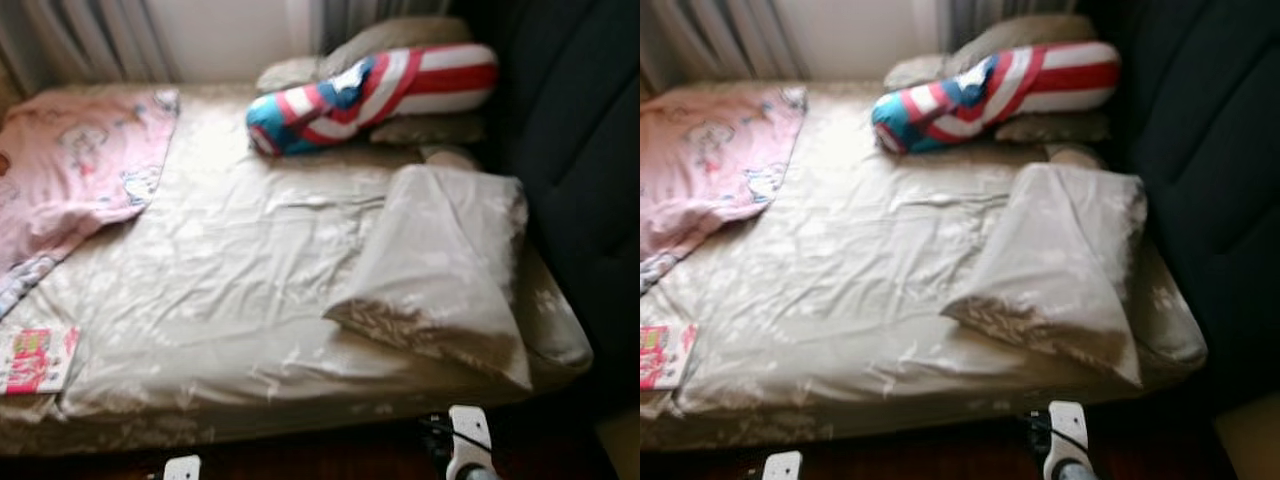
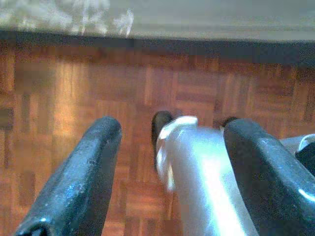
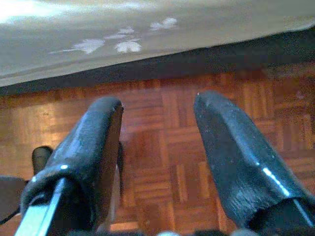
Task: Clean up the room
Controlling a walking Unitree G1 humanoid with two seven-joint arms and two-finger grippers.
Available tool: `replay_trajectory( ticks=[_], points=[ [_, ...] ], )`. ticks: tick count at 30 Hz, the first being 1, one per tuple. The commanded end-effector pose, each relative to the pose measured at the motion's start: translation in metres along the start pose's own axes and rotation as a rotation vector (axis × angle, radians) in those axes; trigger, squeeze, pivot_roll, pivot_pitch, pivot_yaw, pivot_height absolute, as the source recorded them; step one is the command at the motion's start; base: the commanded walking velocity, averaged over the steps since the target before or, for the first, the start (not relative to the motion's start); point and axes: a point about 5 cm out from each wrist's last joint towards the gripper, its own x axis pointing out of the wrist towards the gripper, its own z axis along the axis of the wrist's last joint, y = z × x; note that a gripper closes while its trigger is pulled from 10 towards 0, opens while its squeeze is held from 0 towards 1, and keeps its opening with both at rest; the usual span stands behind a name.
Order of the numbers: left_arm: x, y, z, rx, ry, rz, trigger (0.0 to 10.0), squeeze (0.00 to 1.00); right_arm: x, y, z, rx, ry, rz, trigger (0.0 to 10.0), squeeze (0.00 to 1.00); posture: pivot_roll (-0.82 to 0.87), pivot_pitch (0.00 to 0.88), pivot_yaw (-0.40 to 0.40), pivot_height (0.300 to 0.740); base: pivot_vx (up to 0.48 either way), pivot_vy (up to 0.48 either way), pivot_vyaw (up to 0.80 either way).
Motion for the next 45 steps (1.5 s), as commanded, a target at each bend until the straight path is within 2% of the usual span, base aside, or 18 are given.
replay_trajectory(
  ticks=[1, 13, 19, 29, 42, 45],
  points=[
    [-0.0035, 0.002, -0.0127, -0.01, 0.046, 0.005, 10.0, 0.0, 0.0, 0.0008, -0.0006, -0.003, 0.002, 0.003, 10.0, 0.0, 0.0, 0.094, -0.054, 0.74, 0.0, 0.0, 0.0],
    [-0.0032, 0.0008, -0.0122, -0.011, 0.044, 0.001, 10.0, 0.0, 0.0, -0.0004, -0.0001, -0.001, 0.003, -0.002, 10.0, 0.0, 0.0, 0.109, -0.059, 0.74, 0.0, 0.0, -0.06],
    [-0.003, 0.0003, -0.0116, -0.013, 0.04, 0.003, 10.0, 0.0, 0.0001, -0.001, 0.0004, -0.007, 0.005, 0.0, 10.0, 0.0, 0.0, 0.113, -0.063, 0.74, 0.0, -0.48, -0.75],
    [-0.0031, 0.0002, -0.0119, -0.016, 0.041, 0.005, 10.0, 0.0, 0.0, -0.0012, 0.0013, -0.008, -0.006, 0.002, 10.0, 0.0, 0.0, 0.115, -0.065, 0.74, 0.0, -0.46, 0.0],
    [-0.0031, 0.0, -0.0123, -0.017, 0.045, -0.002, 10.0, 0.0, 0.0, -0.0013, 0.0006, -0.007, 0.001, -0.001, 10.0, 0.0, 0.0, 0.12, -0.066, 0.74, 0.0, 0.0, 0.0],
    [-0.003, -0.0006, -0.0126, 0.01, 0.054, -0.016, 10.0, 0.0, -0.0001, -0.0013, -0.0002, 0.005, 0.001, -0.005, 10.0, 0.0, 0.0, 0.113, -0.054, 0.74, 0.0, 0.0, -0.74]
  ],
)
